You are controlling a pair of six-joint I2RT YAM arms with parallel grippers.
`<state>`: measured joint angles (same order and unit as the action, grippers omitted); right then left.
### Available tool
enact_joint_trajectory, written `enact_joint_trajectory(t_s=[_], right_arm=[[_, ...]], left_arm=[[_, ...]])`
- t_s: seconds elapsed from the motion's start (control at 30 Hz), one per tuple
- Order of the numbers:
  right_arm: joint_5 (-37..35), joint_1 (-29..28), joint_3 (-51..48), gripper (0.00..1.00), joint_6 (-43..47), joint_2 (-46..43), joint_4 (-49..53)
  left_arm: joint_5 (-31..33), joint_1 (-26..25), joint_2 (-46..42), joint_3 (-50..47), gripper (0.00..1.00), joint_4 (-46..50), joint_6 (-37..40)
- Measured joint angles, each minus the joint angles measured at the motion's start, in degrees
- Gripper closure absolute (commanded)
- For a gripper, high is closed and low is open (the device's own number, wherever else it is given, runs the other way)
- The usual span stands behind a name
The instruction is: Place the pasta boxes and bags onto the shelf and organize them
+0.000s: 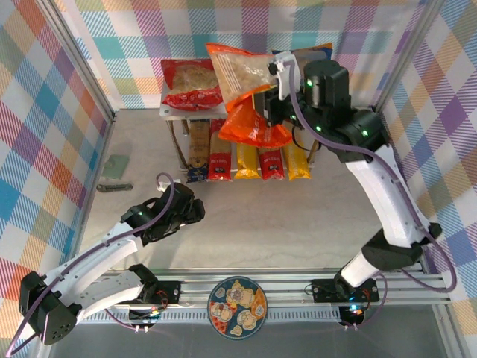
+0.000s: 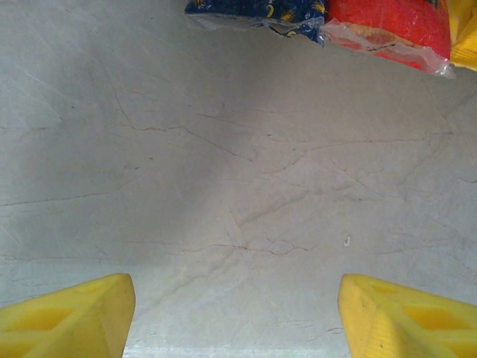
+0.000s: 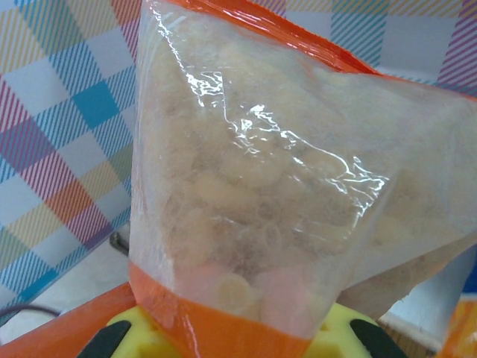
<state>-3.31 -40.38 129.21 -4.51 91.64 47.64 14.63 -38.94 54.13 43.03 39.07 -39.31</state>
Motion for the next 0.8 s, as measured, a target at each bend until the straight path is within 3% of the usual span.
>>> enact_joint_trajectory(t_s=[0.33,0.8], right_arm=[[-2.3,2.2,15.1,1.00,3.5,14.6,-0.7],[-8.0,5.1,19.4,1.00,5.9,21.0,-5.1]], left_arm=[[0.0,0.6,-0.6,0.0,0.27,0.1,0.4],[0.0,0.9,-1.0,0.0,0.27,0.4,0.4]])
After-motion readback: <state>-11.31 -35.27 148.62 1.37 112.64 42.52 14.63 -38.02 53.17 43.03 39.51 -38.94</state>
